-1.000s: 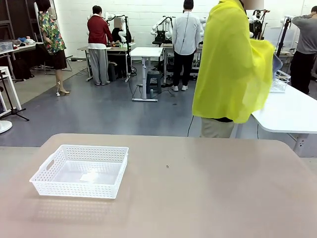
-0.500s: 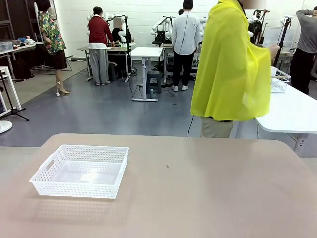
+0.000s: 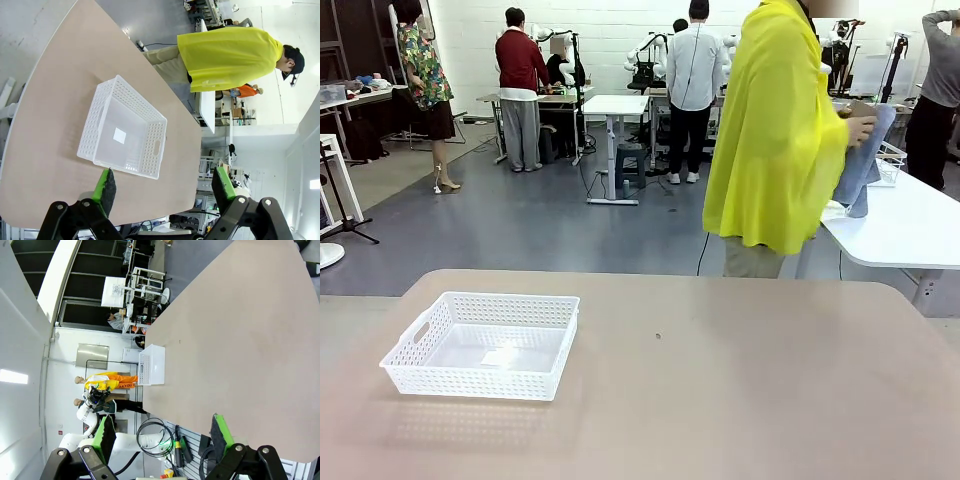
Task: Clean and organize the cups into the basket.
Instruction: Pick up the Organizing basket and move it to the center of the table, then pick up the Reusable plastic cup from the right side of the table and place it inside the Organizing basket.
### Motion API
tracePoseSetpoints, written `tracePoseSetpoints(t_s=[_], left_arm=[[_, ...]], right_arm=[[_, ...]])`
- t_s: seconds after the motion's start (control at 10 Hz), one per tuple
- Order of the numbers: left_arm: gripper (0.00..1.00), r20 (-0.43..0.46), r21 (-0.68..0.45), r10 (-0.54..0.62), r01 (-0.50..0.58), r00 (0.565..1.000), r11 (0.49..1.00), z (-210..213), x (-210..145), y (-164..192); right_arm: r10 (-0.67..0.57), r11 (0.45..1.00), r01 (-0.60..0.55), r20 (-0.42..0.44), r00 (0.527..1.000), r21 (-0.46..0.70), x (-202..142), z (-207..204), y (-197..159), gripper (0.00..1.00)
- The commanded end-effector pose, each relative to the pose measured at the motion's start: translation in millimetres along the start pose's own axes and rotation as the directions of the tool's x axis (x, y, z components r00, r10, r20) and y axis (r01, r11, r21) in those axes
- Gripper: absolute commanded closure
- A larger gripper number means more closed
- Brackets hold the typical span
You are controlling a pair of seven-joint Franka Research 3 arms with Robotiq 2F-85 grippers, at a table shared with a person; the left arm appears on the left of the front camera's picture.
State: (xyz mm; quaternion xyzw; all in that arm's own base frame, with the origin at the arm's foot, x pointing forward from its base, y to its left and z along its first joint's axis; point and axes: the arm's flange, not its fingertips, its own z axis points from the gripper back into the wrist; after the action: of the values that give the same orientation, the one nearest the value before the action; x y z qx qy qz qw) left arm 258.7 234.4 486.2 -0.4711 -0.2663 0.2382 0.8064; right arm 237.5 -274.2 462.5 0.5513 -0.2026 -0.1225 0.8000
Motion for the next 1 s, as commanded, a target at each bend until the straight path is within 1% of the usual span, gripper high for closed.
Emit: tracePoseSetpoints(t_s=[0.0, 0.9], left_arm=[[0.00, -0.004, -0.010, -0.002, 0.002, 1.000, 1.000, -1.2, 0.6, 0.5], [0.00, -0.004, -0.010, -0.002, 0.002, 1.000, 1.000, -1.2, 0.6, 0.5]], right_arm=[[0.005, 1.000, -0.005, 0.001, 1.000, 0.013, -1.7, -0.9, 0.1, 0.00], [0.005, 1.000, -0.005, 0.001, 1.000, 0.013, -1.7, -0.9, 0.1, 0.00]])
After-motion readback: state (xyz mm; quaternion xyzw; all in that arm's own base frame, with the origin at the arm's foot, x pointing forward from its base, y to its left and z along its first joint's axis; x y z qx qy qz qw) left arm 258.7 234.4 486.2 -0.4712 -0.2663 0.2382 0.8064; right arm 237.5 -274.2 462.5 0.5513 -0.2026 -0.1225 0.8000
